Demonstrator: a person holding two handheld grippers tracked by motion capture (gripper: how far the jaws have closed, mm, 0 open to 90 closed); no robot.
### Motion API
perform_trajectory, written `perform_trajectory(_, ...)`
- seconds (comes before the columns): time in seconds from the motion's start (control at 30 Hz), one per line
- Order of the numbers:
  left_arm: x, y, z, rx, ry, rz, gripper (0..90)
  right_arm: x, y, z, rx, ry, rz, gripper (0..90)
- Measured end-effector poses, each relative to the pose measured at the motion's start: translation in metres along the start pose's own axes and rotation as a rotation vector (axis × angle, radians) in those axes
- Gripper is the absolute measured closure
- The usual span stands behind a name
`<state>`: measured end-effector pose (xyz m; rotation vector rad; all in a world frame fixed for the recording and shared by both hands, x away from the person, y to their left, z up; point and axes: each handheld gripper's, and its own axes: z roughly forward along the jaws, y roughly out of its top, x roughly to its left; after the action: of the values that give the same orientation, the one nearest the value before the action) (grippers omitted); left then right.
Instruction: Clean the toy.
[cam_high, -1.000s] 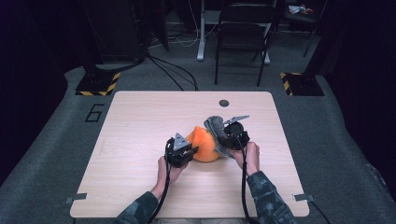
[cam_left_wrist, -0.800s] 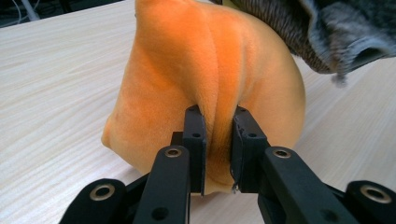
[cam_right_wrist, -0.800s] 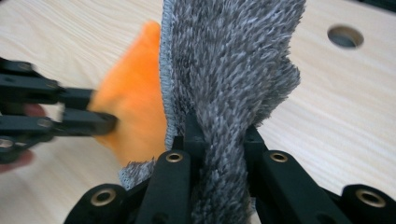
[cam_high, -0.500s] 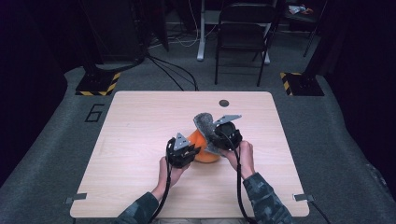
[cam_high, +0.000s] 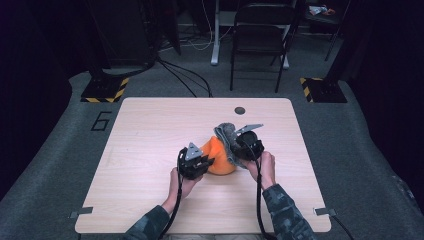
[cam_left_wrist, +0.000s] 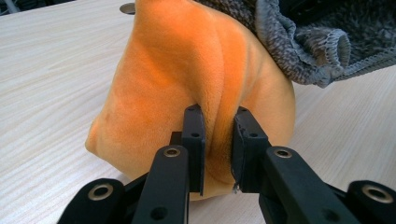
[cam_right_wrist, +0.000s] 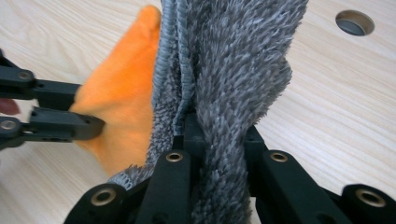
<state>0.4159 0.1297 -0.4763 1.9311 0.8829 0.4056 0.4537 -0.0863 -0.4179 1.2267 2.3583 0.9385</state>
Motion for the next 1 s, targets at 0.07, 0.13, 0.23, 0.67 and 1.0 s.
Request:
perform_trajectory(0.07,0.001,0.000,0.000,0.001,0.000,-0.002,77.6,-0.003,-0.002,0.001,0.009,-0.001,0.021,79.0)
perform_trajectory(0.13,0.002,0.000,0.000,0.002,-0.002,-0.006,77.5,-0.008,-0.004,0.004,0.018,-0.016,0.015,79.0)
perform_trajectory(0.23,0.002,0.000,0.000,0.002,-0.002,-0.011,77.5,-0.016,-0.011,0.009,0.043,-0.022,0.049,79.1)
perform_trajectory(0.67,0.008,-0.002,-0.001,-0.002,-0.001,-0.032,77.1,-0.039,-0.042,0.049,0.201,-0.047,0.124,79.0)
perform_trajectory(1.0,0.010,-0.002,0.000,-0.010,0.005,-0.043,76.3,-0.041,-0.018,0.005,0.065,-0.045,0.134,79.0)
